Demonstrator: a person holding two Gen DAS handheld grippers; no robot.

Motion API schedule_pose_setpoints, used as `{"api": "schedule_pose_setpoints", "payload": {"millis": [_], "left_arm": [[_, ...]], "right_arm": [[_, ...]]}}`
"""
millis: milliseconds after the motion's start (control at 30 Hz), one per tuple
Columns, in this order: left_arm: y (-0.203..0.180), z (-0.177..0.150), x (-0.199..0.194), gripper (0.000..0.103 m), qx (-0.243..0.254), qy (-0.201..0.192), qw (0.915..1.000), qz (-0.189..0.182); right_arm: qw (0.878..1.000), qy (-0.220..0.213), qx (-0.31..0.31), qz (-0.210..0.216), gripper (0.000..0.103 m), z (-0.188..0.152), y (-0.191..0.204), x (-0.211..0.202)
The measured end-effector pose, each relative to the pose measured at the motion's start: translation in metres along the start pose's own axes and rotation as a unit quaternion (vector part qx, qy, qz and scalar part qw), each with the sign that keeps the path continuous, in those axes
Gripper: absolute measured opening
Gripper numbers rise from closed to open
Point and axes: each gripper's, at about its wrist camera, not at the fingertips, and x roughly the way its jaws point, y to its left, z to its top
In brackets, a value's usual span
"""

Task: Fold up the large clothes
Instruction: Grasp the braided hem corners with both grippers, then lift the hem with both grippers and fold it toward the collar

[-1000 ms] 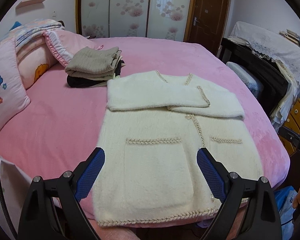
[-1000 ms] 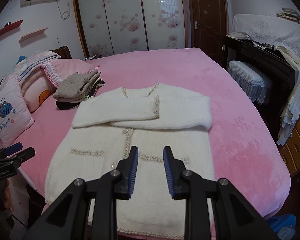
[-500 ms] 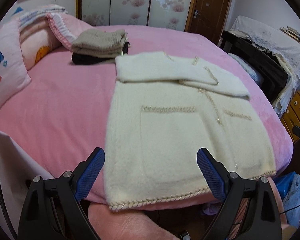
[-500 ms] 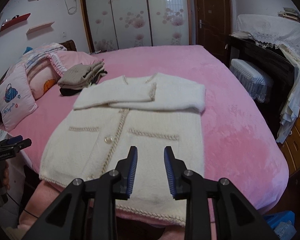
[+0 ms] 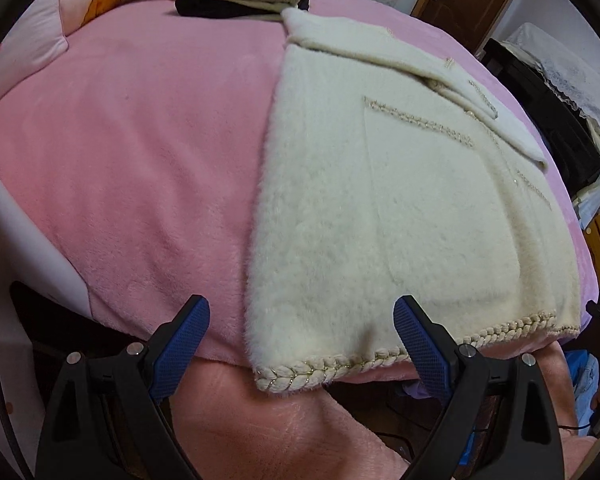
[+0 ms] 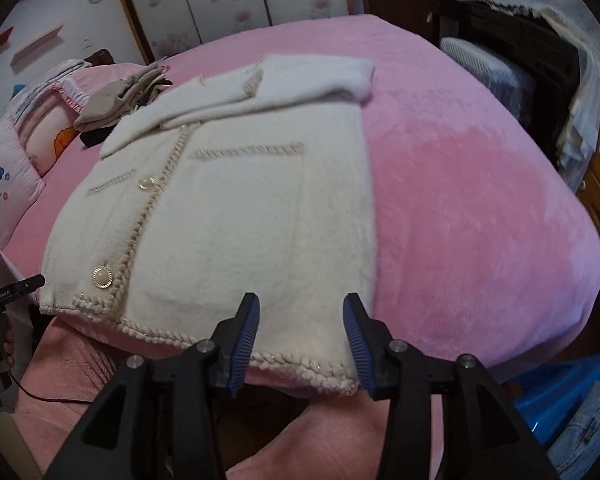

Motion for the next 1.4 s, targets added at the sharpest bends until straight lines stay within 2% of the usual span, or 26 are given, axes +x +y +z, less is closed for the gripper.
{"api": "schedule_pose_setpoints", "payload": {"millis": [467,733,867,1067,1100,1167,1200,1233,1267,1333,1400], "left_arm": [[-0.013,-0.013,0.035,0.093,0.019,0.032,0.9993,-0.001],[-0.006,-0.013,0.046,0.093,0.007,0.043,0.9989,-0.02],[-0.004,-0.014,0.05,0.089,0.004,0.045,0.9985,-0.03],[0.003,-0.017,0.049,0.081,-0.001,0.046,0.9979,-0.045],[0.004,-0.018,0.049,0.076,-0.002,0.047,0.9978,-0.048],[0.005,-0.019,0.047,0.065,-0.001,0.048,0.9976,-0.05],[0.005,-0.019,0.047,0.056,-0.002,0.049,0.9976,-0.05],[0.005,-0.019,0.046,0.043,-0.004,0.05,0.9973,-0.053],[0.006,-0.018,0.045,0.038,-0.007,0.051,0.9972,-0.054],[0.01,-0.017,0.041,0.019,-0.019,0.05,0.9967,-0.061],[0.013,-0.017,0.037,0.016,-0.029,0.051,0.9962,-0.065]], "right_arm": [[0.998,0.045,0.045,-0.009,0.045,-0.019,-0.028,0.026],[0.995,0.061,0.082,0.018,0.045,-0.025,-0.043,0.038],[0.995,0.065,0.071,0.042,0.045,-0.023,-0.035,0.046],[0.996,0.068,0.038,0.043,0.044,-0.019,-0.017,0.056],[0.996,0.067,0.037,0.045,0.042,-0.019,-0.016,0.057],[0.996,0.066,0.035,0.049,0.029,-0.018,-0.016,0.057],[0.996,0.065,0.031,0.048,0.024,-0.018,-0.015,0.056],[0.996,0.065,0.028,0.047,0.023,-0.018,-0.014,0.055],[0.997,0.064,0.025,0.045,0.022,-0.018,-0.013,0.055],[0.997,0.062,0.023,0.044,0.02,-0.017,-0.012,0.053],[0.997,0.06,0.022,0.044,0.019,-0.017,-0.011,0.051]]}}
